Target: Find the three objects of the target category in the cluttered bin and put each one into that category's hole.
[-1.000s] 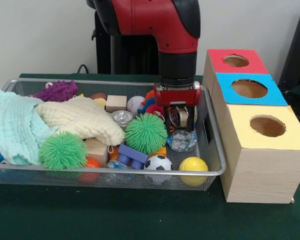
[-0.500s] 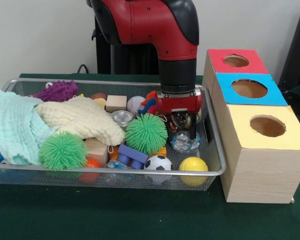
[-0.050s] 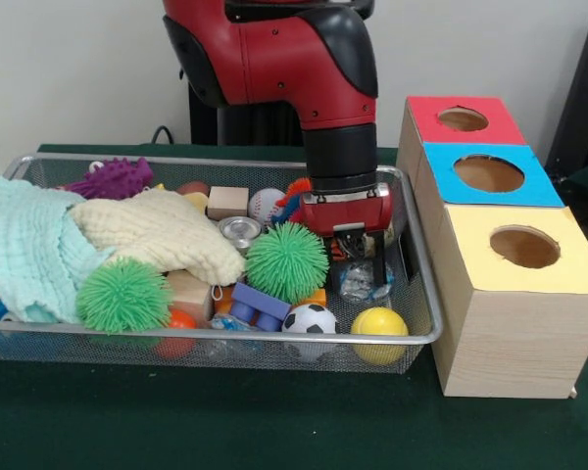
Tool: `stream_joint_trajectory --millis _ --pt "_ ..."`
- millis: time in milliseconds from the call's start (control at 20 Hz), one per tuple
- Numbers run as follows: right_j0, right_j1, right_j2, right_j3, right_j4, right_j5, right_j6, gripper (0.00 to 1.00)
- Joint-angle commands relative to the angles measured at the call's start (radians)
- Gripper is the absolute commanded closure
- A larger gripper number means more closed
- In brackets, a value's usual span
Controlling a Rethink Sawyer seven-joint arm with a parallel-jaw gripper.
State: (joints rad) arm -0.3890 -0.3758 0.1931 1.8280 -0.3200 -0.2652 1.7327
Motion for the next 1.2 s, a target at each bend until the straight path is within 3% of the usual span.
stream_joint_trajectory --millis 50,400,700,900,1200 --pt "-0.012 0.111 0.116 -0.067 -0.033 -0.01 0.152 0.0" --pt "0.035 0.104 0.054 -0.079 0.001 0.04 0.127 0.0" --pt "0.225 0.046 -0.205 -0.125 0.091 0.194 0.066 0.0" --pt "0.229 -0.004 -0.216 -0.105 0.092 0.26 0.06 0.0" --pt "0.23 0.002 -0.221 -0.109 0.074 0.256 0.08 0.0"
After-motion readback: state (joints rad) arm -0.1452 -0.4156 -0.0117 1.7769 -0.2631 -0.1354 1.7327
